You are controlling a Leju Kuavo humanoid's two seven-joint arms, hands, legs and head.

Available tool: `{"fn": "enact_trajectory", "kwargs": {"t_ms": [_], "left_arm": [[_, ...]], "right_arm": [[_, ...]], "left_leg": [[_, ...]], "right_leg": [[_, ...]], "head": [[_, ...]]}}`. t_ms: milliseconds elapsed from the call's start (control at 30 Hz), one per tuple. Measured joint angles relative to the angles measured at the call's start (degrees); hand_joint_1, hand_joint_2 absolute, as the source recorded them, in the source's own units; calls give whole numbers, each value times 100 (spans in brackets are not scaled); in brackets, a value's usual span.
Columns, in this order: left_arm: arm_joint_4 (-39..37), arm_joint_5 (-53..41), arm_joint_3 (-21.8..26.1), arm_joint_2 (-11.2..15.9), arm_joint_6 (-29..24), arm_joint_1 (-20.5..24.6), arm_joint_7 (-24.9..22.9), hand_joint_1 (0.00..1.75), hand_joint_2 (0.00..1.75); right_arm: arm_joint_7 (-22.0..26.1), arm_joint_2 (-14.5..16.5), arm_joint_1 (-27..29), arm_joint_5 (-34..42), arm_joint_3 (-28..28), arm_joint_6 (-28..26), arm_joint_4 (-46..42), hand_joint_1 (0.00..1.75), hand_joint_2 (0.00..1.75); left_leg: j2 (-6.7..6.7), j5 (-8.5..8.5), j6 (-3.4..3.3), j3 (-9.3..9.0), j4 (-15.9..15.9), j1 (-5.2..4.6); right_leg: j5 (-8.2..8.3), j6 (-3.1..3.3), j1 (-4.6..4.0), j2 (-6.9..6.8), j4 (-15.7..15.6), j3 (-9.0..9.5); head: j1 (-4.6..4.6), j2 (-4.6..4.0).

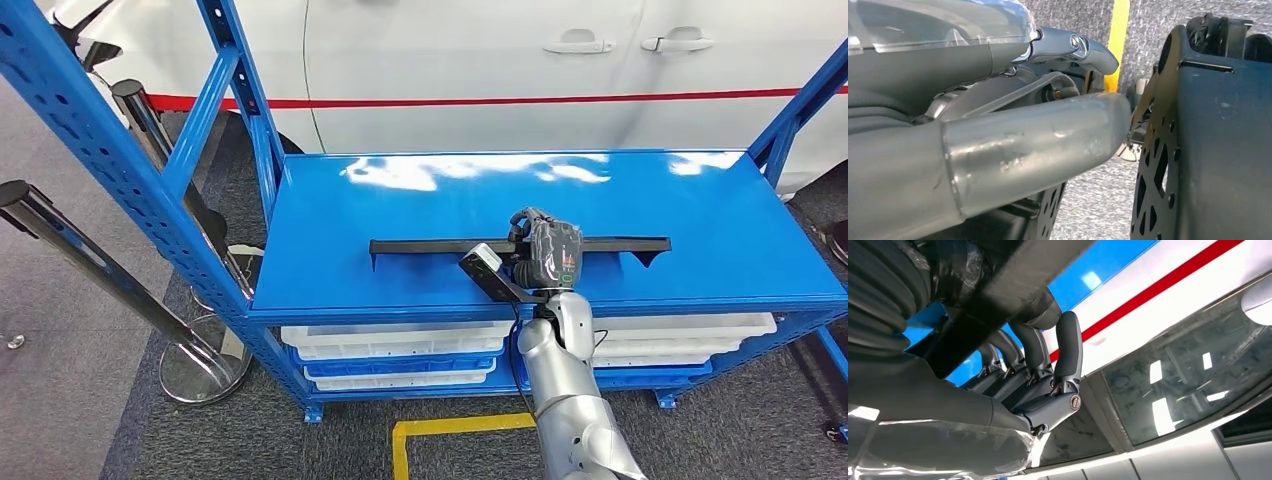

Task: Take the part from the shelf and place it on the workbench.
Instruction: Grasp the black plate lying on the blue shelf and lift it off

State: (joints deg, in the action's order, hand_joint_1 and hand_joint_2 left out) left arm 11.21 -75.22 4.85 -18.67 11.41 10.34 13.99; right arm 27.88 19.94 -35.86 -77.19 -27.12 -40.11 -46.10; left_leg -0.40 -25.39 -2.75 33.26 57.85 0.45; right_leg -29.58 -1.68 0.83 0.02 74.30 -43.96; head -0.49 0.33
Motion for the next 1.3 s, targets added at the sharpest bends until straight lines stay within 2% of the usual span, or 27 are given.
{"fn": "enact_trajectory", "kwargs": {"t_ms": [67, 133, 167, 300, 367, 433, 467, 500, 533, 600, 633, 667, 733, 800, 867, 933, 967, 1000, 1033, 1100, 1133, 1200, 1300], "left_arm": [[0, 1, 0, 0, 0, -2, 26, 0, 0], [0, -1, 0, 1, -2, -1, 39, 0, 0], [0, -8, 0, 2, -9, 1, 34, 0, 0], [0, -36, -7, 0, -99, 10, -49, 0, 0], [0, -33, -9, 1, -138, 13, -54, 0, 0], [0, -25, -9, 2, -195, 11, -30, 0, 0], [0, -21, -9, 3, -228, 10, -18, 0, 0], [0, -18, -9, 4, -255, 8, -12, 0, 0], [0, -13, -9, 3, -274, 8, -9, 0, 0], [0, 23, -9, 3, -305, 11, -2, 0, 0], [0, 64, -8, 2, -321, 13, 9, 0, 0], [0, 128, -1, 2, -339, 13, 28, 0, 0], [0, 328, 54, 1, -373, 9, 85, 0, 87], [0, 520, 153, -9, -401, 6, 121, 0, 175], [0, 599, 227, -19, -396, 13, 102, 0, 175], [0, 593, 257, -20, -342, 16, 11, 0, 175], [0, 569, 265, -19, -301, 12, -72, 0, 175], [0, 538, 269, -18, -249, 5, -176, 0, 175], [0, 506, 273, -17, -197, -2, -282, 0, 175], [0, 451, 273, -15, -118, -15, -410, 0, 175], [0, 429, 273, -14, -96, -19, -431, 0, 175], [0, 386, 273, -10, -72, -28, -437, 0, 175], [0, 266, 262, -5, -86, -37, -366, 0, 175]], "right_arm": [[35, -1, -14, 7, -16, 0, -1, 175, 175], [68, 1, -45, 16, -23, -3, -2, 175, 175], [106, 1, -60, 42, -30, -5, -2, 175, 175], [455, -2, -126, 358, -112, -10, -4, 175, 175], [677, -1, -172, 572, -128, -9, -20, 175, 175], [939, 1, -171, 954, -126, -9, -102, 175, 175], [1050, 3, -158, 1179, -115, -8, -166, 175, 175], [1119, 7, -148, 1357, -103, -8, -228, 175, 175], [1151, 10, -143, 1486, -87, -7, -283, 175, 175], [1160, 20, -111, 1721, -31, -7, -427, 175, 175], [1162, 24, -65, 1889, 38, -7, -555, 175, 175], [1163, 28, 8, 2085, 158, -7, -737, 175, 175], [1164, 32, 222, 2423, 569, -7, -1270, 175, 175], [1165, 48, 467, 2567, 1108, -7, -1913, 175, 175], [1164, 61, 694, 2583, 1610, -4, -2481, 175, 175], [1163, 61, 932, 2589, 2030, -1, -2926, 175, 175], [1163, 61, 1053, 2580, 2226, -1, -3105, 175, 175], [1163, 60, 1176, 2552, 2456, 0, -3289, 175, 175], [1163, 59, 1276, 2502, 2691, 1, -3455, 175, 175], [1163, 55, 1383, 2404, 3126, 2, -3721, 175, 175], [1163, 51, 1403, 2378, 3297, 2, -3821, 175, 175], [1162, 43, 1457, 2351, 3566, 2, -3985, 175, 175], [1161, 28, 1542, 2222, 3888, 3, -4186, 175, 175]], "left_leg": [[-6, -37, 23, -24, 28, 5], [-8, -92, 79, -33, 73, -13], [-8, -112, 108, -31, 88, -23], [-1, -191, 223, -17, 152, -13], [5, -449, 270, 180, 597, 4], [5, -774, 297, 559, 1340, 11], [6, -838, 303, 705, 1603, 12], [6, -795, 302, 760, 1677, 12], [6, -644, 291, 702, 1526, 12], [7, -239, 241, 372, 791, 6], [7, -107, 213, 211, 441, -5], [6, -45, 187, 115, 220, -20], [1, -43, 148, 76, 107, -52], [5, -5, 93, 41, 42, -43], [18, 28, 36, -13, -33, -19], [23, 22, 7, -24, -37, -19], [20, 15, 2, -23, -32, -20], [16, 6, 2, -24, -24, -20], [13, -7, 10, -24, -9, -19], [9, -52, 49, -22, 43, -14], [6, -81, 79, -10, 82, -23], [0, -119, 139, 15, 127, -39], [1, -161, 227, 16, 153, -23]], "right_leg": [[352, 1, 19, -2, -592, 279], [572, 13, 16, 4, -1233, 603], [598, 27, 7, 8, -1403, 684], [575, 154, -3, 16, -1497, 731], [573, 220, 6, 11, -1523, 765], [560, 251, -11, 2, -1521, 771], [556, 256, -19, -3, -1520, 771], [554, 259, -24, -4, -1518, 774], [551, 258, -27, 0, -1515, 781], [542, 245, -31, 9, -1510, 799], [538, 227, -38, 11, -1502, 799], [538, 203, -43, 8, -1499, 793], [547, 142, -40, 3, -1501, 777], [518, 82, -32, 4, -1482, 766], [288, 43, -25, 6, -1137, 623], [-58, 18, -6, 4, -444, 309], [-152, 5, 1, 3, -157, 167], [-159, -6, 9, 2, -11, 90], [-64, -13, 19, 1, -70, 112], [282, -20, 43, 0, -704, 417], [392, -16, 42, 2, -1036, 585], [438, 31, 28, 10, -1369, 750], [429, 152, 3, 20, -1399, 771]], "head": [[0, 0], [-1, 0], [-1, 0], [-2, 0], [-4, 0], [-4, 0], [-3, 0], [-3, 0], [-4, 0], [-3, 0], [-2, 0], [-2, 0], [-2, 0], [-2, 0], [2, 0], [6, 0], [6, 0], [7, 0], [7, 0], [7, 0], [7, 0], [6, 0], [4, 0]]}}
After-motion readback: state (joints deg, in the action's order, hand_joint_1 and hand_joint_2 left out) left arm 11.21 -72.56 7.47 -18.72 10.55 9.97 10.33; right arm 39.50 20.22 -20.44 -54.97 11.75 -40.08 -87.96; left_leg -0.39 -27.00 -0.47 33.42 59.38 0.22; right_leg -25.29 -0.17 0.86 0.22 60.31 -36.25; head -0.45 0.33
